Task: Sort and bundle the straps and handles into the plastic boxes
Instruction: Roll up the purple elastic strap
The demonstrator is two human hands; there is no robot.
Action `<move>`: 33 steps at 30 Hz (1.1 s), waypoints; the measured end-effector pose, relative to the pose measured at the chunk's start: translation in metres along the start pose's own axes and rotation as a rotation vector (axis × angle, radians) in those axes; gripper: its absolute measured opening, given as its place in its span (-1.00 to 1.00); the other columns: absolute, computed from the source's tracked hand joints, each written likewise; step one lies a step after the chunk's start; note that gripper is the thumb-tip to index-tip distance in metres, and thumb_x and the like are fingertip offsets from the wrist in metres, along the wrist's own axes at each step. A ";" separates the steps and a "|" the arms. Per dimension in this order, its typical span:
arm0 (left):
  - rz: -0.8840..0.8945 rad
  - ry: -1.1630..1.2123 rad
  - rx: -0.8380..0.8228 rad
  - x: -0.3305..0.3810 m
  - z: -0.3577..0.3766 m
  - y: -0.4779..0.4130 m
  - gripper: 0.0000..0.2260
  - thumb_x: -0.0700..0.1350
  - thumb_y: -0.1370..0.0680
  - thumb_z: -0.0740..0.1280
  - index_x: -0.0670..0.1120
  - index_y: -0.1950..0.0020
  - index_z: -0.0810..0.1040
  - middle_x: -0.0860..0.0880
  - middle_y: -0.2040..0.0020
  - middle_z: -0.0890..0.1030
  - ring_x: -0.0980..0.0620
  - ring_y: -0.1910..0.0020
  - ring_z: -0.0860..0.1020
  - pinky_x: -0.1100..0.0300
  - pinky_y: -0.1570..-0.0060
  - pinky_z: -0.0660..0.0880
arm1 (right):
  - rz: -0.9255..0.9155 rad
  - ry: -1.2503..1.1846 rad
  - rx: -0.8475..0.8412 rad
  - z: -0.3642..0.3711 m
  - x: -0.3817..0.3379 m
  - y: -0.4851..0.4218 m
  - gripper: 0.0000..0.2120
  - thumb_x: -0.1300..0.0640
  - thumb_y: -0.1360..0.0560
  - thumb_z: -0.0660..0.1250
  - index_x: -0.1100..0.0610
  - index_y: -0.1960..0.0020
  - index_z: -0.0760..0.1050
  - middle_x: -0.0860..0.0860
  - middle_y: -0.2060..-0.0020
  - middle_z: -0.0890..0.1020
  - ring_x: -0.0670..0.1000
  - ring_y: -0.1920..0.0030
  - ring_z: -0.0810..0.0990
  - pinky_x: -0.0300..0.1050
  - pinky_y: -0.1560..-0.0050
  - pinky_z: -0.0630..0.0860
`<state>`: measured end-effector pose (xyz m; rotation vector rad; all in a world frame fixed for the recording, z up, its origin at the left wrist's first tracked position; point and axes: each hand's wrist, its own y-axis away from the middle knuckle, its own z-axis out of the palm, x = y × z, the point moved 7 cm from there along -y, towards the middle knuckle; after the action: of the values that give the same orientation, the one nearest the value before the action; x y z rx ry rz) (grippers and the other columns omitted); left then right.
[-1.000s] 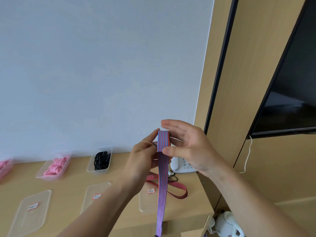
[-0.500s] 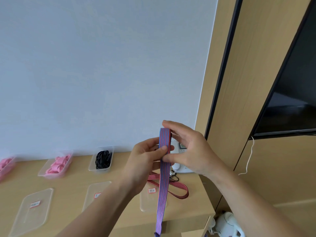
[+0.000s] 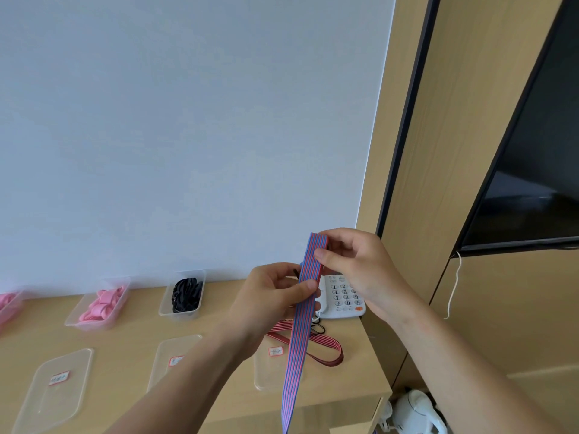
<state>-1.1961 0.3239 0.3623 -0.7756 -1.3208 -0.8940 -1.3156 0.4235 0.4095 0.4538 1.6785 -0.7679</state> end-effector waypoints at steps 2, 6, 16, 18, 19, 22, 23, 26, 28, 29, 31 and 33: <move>0.026 0.000 -0.011 0.003 0.000 -0.001 -0.85 -0.29 -0.59 0.43 -0.24 -0.16 0.66 -0.20 0.13 0.74 -0.12 0.18 0.73 0.05 0.13 0.69 | -0.060 0.010 0.013 -0.001 -0.006 0.001 -0.81 0.35 -0.51 0.44 0.11 -0.05 0.66 0.15 0.09 0.73 0.12 0.05 0.71 -0.10 0.03 0.65; 0.045 0.068 0.071 0.006 -0.004 -0.002 -0.85 -0.33 -0.57 0.45 -0.19 -0.12 0.67 -0.21 0.16 0.75 -0.15 0.21 0.74 0.10 0.22 0.67 | -0.209 0.081 -0.005 0.002 -0.022 0.006 -0.71 0.33 -0.49 0.47 -0.03 -0.06 0.65 -0.02 0.09 0.72 0.02 0.04 0.69 -0.16 0.03 0.61; 0.123 0.136 0.221 0.019 -0.014 0.000 -0.77 -0.34 -0.53 0.48 -0.16 -0.16 0.64 -0.23 0.16 0.75 -0.19 0.24 0.75 0.06 0.25 0.68 | -0.132 -0.188 -0.218 0.010 -0.035 0.015 -0.74 0.03 -0.41 0.51 0.06 -0.08 0.72 0.08 -0.06 0.74 0.08 -0.15 0.69 0.02 -0.26 0.56; 0.136 0.140 0.239 0.023 -0.017 0.000 -0.76 -0.35 -0.54 0.46 -0.13 -0.16 0.64 -0.23 0.17 0.75 -0.20 0.25 0.74 0.09 0.27 0.65 | -0.123 -0.193 -0.280 0.013 -0.037 0.017 -0.73 0.12 -0.42 0.53 0.08 -0.12 0.70 0.07 -0.10 0.73 0.07 -0.18 0.69 -0.04 -0.22 0.58; 0.131 0.136 0.246 0.024 -0.017 0.001 -0.77 -0.34 -0.54 0.45 -0.12 -0.15 0.63 -0.22 0.19 0.75 -0.20 0.26 0.74 0.08 0.28 0.65 | -0.140 -0.173 -0.292 0.014 -0.039 0.018 -0.71 0.15 -0.42 0.53 0.09 -0.13 0.69 0.06 -0.10 0.73 0.07 -0.18 0.68 -0.07 -0.19 0.59; 0.102 0.105 0.242 0.021 -0.013 0.002 -0.88 -0.29 -0.56 0.44 -0.16 -0.08 0.65 -0.18 0.25 0.73 -0.17 0.29 0.72 0.07 0.31 0.66 | -0.201 -0.154 -0.246 0.010 -0.046 0.017 -0.61 0.23 -0.34 0.57 0.12 -0.16 0.66 0.05 -0.12 0.71 0.07 -0.20 0.66 -0.11 -0.10 0.62; 0.099 0.100 0.230 0.021 -0.011 0.004 -0.94 -0.28 -0.57 0.42 -0.18 -0.01 0.67 -0.17 0.28 0.71 -0.15 0.31 0.72 0.09 0.31 0.65 | -0.224 -0.159 -0.231 0.009 -0.047 0.017 -0.58 0.26 -0.32 0.58 0.14 -0.17 0.65 0.06 -0.13 0.71 0.09 -0.20 0.66 -0.06 -0.10 0.63; 0.127 0.099 0.146 0.025 -0.004 0.004 -0.87 -0.24 -0.54 0.39 -0.14 0.10 0.75 -0.16 0.25 0.70 -0.12 0.27 0.70 0.09 0.24 0.66 | -0.315 -0.123 -0.193 0.009 -0.051 0.019 -0.49 0.33 -0.26 0.61 0.17 -0.19 0.63 0.10 -0.12 0.69 0.15 -0.19 0.65 0.03 -0.21 0.59; 0.126 0.171 0.064 0.028 0.000 0.003 -0.81 -0.20 -0.54 0.34 -0.19 0.01 0.74 -0.17 0.14 0.70 -0.14 0.22 0.68 0.05 0.16 0.67 | -0.361 -0.108 -0.179 0.008 -0.051 0.018 -0.45 0.36 -0.24 0.61 0.18 -0.20 0.62 0.13 -0.13 0.67 0.17 -0.21 0.64 0.07 -0.25 0.56; 0.111 0.226 0.027 0.028 0.002 0.004 -0.76 -0.16 -0.54 0.31 -0.22 -0.05 0.73 -0.20 0.08 0.70 -0.16 0.19 0.67 0.03 0.13 0.67 | -0.381 -0.101 -0.177 0.008 -0.051 0.018 -0.43 0.37 -0.23 0.61 0.19 -0.21 0.61 0.15 -0.14 0.65 0.18 -0.23 0.62 0.11 -0.28 0.54; 0.091 0.287 -0.012 0.029 0.004 0.004 -0.69 -0.06 -0.53 0.30 -0.20 -0.09 0.74 -0.23 -0.01 0.71 -0.16 0.14 0.68 0.01 0.09 0.67 | -0.420 -0.068 -0.177 0.007 -0.048 0.017 -0.40 0.37 -0.22 0.62 0.18 -0.23 0.61 0.15 -0.16 0.61 0.20 -0.26 0.59 0.17 -0.31 0.52; 0.102 0.272 -0.021 0.030 0.005 0.004 -0.68 0.01 -0.53 0.32 -0.13 -0.08 0.76 -0.23 -0.06 0.72 -0.14 0.10 0.69 0.02 0.08 0.68 | -0.455 0.000 -0.182 0.009 -0.045 0.017 -0.37 0.37 -0.21 0.62 0.16 -0.26 0.60 0.10 -0.19 0.58 0.18 -0.30 0.56 0.20 -0.34 0.50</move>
<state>-1.1941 0.3274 0.3928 -0.7034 -1.0260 -0.8982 -1.2866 0.4334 0.4477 -0.0621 1.8574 -0.9288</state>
